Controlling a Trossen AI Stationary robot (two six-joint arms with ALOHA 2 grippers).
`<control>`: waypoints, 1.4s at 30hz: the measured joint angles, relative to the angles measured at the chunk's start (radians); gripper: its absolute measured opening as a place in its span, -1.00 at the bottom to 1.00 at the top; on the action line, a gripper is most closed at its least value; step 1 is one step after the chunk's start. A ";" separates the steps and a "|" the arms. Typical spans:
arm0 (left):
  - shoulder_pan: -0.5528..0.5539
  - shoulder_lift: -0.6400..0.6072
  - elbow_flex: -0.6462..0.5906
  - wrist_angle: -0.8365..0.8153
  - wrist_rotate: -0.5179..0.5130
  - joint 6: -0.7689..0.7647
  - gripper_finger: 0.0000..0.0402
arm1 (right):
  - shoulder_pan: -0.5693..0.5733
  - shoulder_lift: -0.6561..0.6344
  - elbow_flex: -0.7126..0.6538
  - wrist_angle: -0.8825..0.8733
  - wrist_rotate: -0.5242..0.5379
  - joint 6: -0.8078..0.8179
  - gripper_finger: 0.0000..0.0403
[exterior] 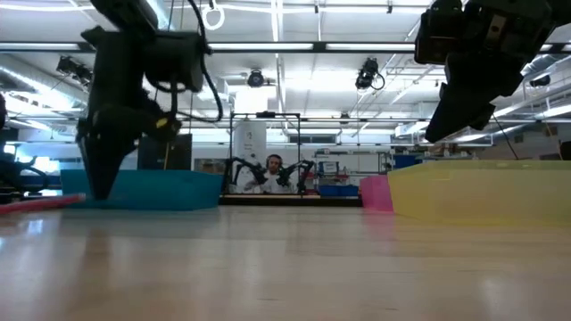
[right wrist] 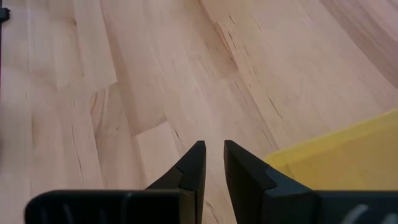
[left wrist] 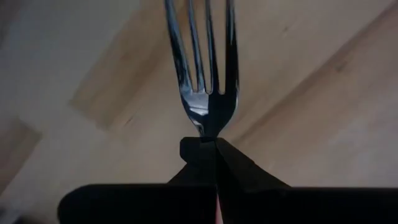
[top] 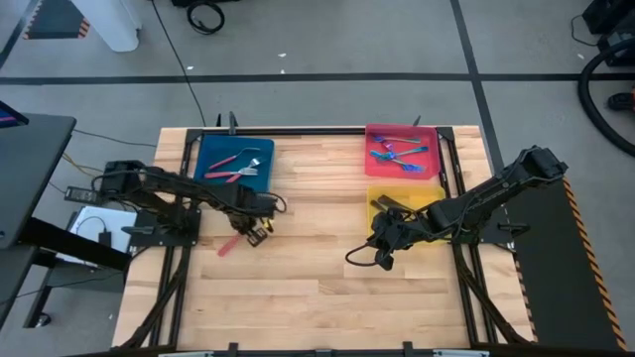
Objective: Sort silverware by color (type)
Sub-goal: Put the red fork into the blue bin, then return to Home Position
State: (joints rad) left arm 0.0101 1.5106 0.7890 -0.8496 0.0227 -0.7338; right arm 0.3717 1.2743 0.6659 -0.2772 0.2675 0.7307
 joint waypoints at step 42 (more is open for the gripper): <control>0.504 -0.134 0.166 -0.245 -0.446 0.743 -1.00 | -0.002 0.000 0.000 0.008 0.001 -0.019 -0.68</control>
State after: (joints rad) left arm 0.5143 1.3770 0.9548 -1.0942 -0.4234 0.0093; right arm 0.3694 1.2743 0.6659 -0.2696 0.2689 0.7113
